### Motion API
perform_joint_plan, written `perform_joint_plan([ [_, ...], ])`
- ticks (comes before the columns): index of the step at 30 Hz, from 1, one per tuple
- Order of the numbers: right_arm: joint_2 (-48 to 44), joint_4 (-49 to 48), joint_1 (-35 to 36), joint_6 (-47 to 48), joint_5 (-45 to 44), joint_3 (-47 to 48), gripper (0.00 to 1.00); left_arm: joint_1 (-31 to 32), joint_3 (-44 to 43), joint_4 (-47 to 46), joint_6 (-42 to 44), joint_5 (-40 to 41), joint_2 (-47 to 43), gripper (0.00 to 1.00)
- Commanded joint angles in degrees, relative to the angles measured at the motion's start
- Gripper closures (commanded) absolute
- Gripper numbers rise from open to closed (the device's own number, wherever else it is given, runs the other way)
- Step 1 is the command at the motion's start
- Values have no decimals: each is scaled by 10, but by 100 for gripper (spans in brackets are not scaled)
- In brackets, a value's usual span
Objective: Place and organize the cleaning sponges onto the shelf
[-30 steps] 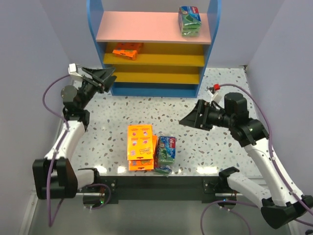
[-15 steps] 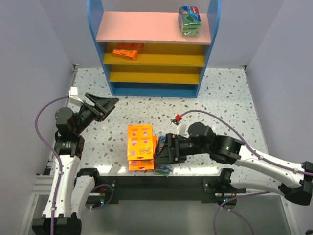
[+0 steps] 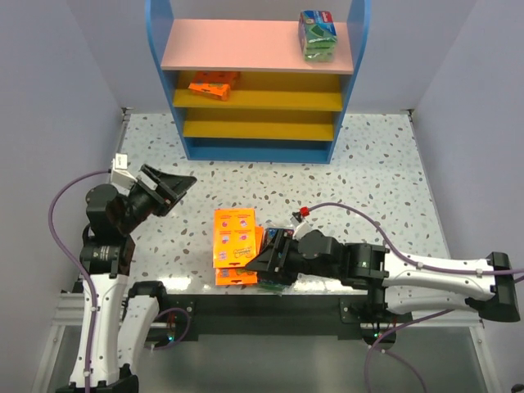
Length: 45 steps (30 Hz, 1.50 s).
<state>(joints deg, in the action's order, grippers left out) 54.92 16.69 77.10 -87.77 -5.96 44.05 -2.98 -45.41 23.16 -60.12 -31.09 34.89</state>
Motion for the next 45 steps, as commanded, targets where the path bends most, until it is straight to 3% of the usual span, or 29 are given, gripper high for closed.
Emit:
perform_joint_plan([
  [1,14,-32,3,-57,-89,22,43,-4,-25,43,29,2,-5,17],
  [7,14,-75,5,-79,-146,-6,48,-4,-26,51,33,-8,-3,17],
  [18,70,-116,5,-97,-121,-14,67,-1,-18,49,39,-18,3,17],
  [26,44,-112,5,-97,-140,-24,100,2,-4,42,34,-24,-3,17],
  [33,-33,-117,-11,-22,-166,-10,100,3,-23,37,33,-21,7,18],
  [35,-62,-99,-56,28,-151,9,100,3,-32,37,34,-16,11,18],
  [40,-96,-89,-233,123,2,45,100,2,-32,23,31,-18,19,18],
  [43,-85,-85,-380,152,99,78,100,2,-30,21,29,-17,19,18],
  [45,-55,-111,-436,153,155,96,100,2,-31,19,30,-19,18,18],
])
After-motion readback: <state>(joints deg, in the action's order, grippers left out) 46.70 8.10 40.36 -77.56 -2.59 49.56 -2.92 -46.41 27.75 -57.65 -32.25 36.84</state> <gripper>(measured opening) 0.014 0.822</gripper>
